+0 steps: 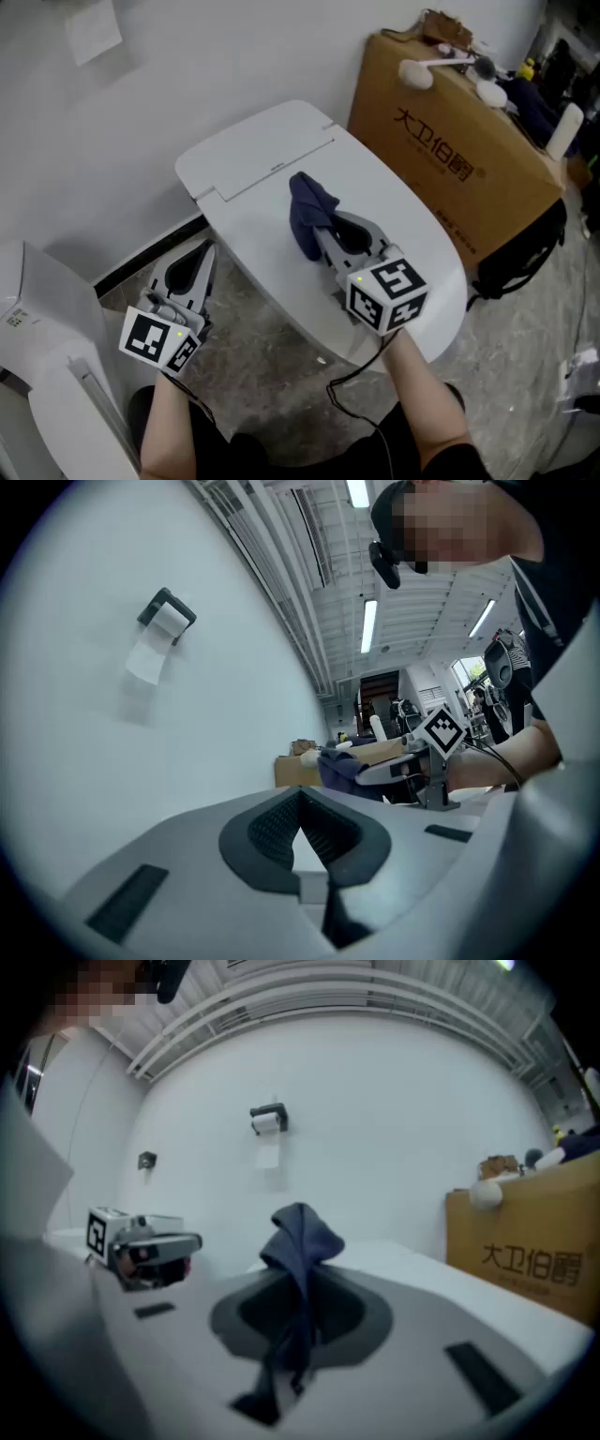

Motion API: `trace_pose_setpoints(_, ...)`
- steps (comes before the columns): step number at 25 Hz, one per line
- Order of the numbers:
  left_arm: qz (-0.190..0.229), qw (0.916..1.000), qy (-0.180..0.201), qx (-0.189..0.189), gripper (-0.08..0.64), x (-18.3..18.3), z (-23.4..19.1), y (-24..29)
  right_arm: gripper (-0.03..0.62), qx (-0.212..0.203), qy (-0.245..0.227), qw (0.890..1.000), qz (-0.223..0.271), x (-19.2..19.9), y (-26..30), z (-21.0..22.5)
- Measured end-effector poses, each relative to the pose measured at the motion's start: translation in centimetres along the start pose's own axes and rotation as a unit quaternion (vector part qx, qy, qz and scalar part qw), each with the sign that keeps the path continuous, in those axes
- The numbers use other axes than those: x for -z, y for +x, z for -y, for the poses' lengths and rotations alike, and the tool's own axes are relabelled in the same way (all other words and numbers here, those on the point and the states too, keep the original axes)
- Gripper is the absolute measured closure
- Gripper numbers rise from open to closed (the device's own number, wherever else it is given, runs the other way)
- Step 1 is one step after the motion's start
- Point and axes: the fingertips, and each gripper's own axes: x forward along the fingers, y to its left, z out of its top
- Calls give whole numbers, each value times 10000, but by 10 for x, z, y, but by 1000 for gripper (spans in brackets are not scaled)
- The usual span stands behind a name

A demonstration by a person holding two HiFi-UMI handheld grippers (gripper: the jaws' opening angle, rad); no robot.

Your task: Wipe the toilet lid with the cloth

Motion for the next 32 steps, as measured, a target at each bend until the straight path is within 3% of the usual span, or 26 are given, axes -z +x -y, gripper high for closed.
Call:
trace_pose_setpoints(7, -79, 9999, -95, 21, 554, 1, 0, -11, 526, 372, -767, 9962, -198, -10, 15, 13)
trace_pose_setpoints(14, 79, 9997, -228, -92, 554, -7, -6, -17, 526, 230, -2115, 9749, -652, -45, 51, 35)
trace_pose_setpoints(17, 16, 9999, -122, -76, 554, -7, -4, -18, 526, 211, -2937, 9500, -1042, -49, 70, 43)
trace_pose_setpoints(22, 61, 9994, -345, -36, 554, -7, -6, -19, 526, -147, -4167, 8907, -1811, -31, 103, 53)
trace_pose_setpoints(26, 66, 9993, -355, -69, 554, -6, -8, -20, 526, -188, -5065, 8259, -2471, -10, 123, 61)
trace_pose_setpoints(27, 64, 9993, -359, -66, 554, -6, -7, -20, 526, -222, -5196, 8143, -2579, -6, 127, 62)
trace_pose_setpoints(29, 54, 9993, -361, -44, 554, -5, -6, -20, 526, -293, -5292, 8030, -2726, 1, 137, 63)
trace_pose_setpoints(32, 22, 9993, -362, -24, 554, -4, -3, -19, 526, -289, -5298, 7956, -2924, 10, 148, 67)
